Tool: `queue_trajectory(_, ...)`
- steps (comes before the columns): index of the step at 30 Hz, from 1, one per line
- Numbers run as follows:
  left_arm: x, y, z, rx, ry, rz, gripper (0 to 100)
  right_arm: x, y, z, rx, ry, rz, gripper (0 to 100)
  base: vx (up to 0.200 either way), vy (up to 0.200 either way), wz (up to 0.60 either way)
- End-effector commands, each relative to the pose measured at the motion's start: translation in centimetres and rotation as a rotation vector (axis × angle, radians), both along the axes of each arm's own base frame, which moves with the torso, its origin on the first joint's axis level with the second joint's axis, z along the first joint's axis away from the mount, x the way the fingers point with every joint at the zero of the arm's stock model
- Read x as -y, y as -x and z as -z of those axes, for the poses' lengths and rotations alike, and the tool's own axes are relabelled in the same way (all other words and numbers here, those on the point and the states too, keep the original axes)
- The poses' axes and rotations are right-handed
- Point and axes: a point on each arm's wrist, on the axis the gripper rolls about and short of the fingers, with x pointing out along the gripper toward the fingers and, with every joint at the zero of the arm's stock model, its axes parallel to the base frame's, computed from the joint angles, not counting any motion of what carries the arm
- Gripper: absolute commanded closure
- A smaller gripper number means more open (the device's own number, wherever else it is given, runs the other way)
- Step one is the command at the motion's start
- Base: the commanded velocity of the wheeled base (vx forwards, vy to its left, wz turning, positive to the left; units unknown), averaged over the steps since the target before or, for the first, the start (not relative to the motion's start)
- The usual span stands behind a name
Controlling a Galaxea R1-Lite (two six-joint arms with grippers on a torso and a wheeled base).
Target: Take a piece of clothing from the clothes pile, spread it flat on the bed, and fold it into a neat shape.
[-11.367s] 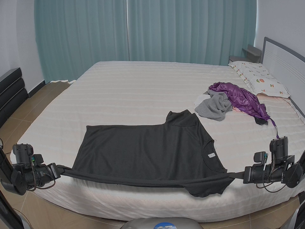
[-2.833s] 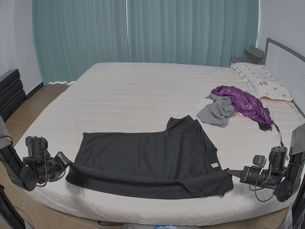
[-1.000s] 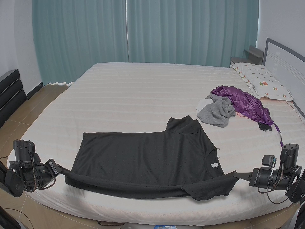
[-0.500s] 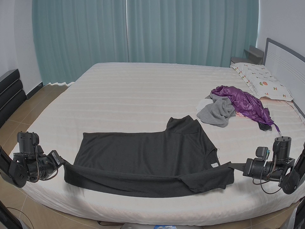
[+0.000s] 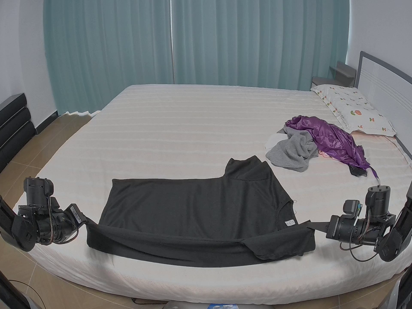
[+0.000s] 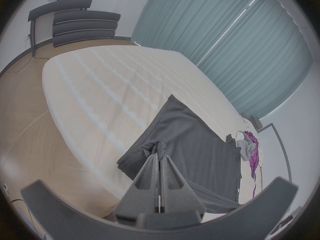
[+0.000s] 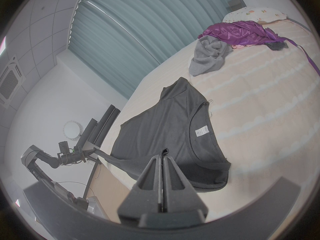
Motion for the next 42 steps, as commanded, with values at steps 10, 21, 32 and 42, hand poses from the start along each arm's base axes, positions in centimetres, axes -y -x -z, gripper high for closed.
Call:
queue_trajectory(10, -0.1, -1.7, 0.7, -0.014, 0.006, 0.000, 100, -0.1, -2.0, 0.1, 0.021, 0.000, 0.011, 100, 0.000, 0.000, 0.00)
queue_trajectory(21, -0.3, -3.4, 1.4, -0.024, 0.009, -0.002, 100, -0.2, -3.4, 0.8, 0.018, 0.000, 0.016, 100, 0.000, 0.000, 0.00)
queue_trajectory(32, -0.2, -5.2, 3.1, -0.063, 0.017, 0.006, 100, -0.3, -5.2, 2.3, -0.002, 0.004, 0.018, 100, 0.000, 0.000, 0.00)
queue_trajectory(42, 0.0, -7.4, 4.8, -0.089, 0.045, -0.004, 100, -0.5, -6.8, 3.9, -0.035, 0.005, 0.022, 100, 0.000, 0.000, 0.00)
